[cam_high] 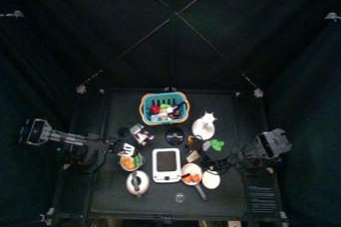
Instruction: Grab pea
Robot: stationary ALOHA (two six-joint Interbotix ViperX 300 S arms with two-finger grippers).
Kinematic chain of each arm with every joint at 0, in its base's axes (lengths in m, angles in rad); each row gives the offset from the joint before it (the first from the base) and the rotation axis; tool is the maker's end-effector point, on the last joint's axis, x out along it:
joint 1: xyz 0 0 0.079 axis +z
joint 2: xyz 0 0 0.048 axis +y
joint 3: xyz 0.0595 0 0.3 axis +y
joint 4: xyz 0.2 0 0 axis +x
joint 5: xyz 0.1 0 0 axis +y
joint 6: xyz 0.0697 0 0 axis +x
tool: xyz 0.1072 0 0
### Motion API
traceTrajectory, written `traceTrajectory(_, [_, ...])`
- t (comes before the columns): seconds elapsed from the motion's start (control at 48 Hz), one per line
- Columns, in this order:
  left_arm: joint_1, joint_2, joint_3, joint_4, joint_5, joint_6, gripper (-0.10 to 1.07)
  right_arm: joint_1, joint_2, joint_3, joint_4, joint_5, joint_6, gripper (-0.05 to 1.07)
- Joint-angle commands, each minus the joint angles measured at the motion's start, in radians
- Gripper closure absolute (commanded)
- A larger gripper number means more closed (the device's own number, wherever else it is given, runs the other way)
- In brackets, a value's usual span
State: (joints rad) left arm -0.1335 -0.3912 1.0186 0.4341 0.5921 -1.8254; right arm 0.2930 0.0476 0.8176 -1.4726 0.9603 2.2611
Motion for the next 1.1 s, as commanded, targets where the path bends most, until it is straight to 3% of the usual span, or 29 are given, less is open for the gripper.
traceTrajectory(0.0, [-0.028,0.009,-0.021,0.098,0.034,-0.098,-0.02,0.002,-0.009,-0.017,-0.005,0.0,-0.002,0.19])
traceTrajectory(0.062, [-0.06,0.009,-0.018,0.225,0.064,-0.227,-0.02,0.002,-0.005,-0.02,-0.005,0.0,-0.002,0.19])
traceTrajectory(0.146, [-0.077,0.005,-0.014,0.23,0.046,-0.249,-0.02,0.002,-0.006,-0.021,-0.005,-0.005,-0.002,0.19])
traceTrajectory(0.25, [-0.091,-0.052,0.032,0.179,0.072,-0.218,-0.02,0.002,-0.005,-0.026,-0.005,-0.005,-0.003,0.19])
traceTrajectory(0.354, [-0.092,-0.192,0.097,0.08,0.133,-0.1,-0.02,-0.002,-0.005,-0.029,-0.005,-0.006,-0.003,0.19])
traceTrajectory(0.458, [-0.094,-0.204,0.098,-0.011,0.163,-0.031,-0.02,-0.008,0.002,-0.037,-0.018,-0.009,-0.002,0.19])
traceTrajectory(0.792, [-0.083,-0.089,0.049,0.011,0.14,-0.031,-0.02,-0.028,0.032,-0.054,-0.029,-0.043,-0.003,0.19])
traceTrajectory(0.854, [-0.071,-0.038,0.043,0.011,0.081,-0.031,-0.02,-0.028,0.032,-0.054,-0.029,-0.043,-0.003,0.19])
traceTrajectory(0.958, [-0.049,0.032,0.044,0.026,0.067,-0.035,-0.02,-0.028,0.031,-0.054,-0.029,-0.043,-0.005,0.19])
traceTrajectory(1.083, [-0.003,0.055,0.038,0.077,0.046,-0.037,-0.02,-0.028,0.032,-0.054,-0.029,-0.043,-0.005,0.19])
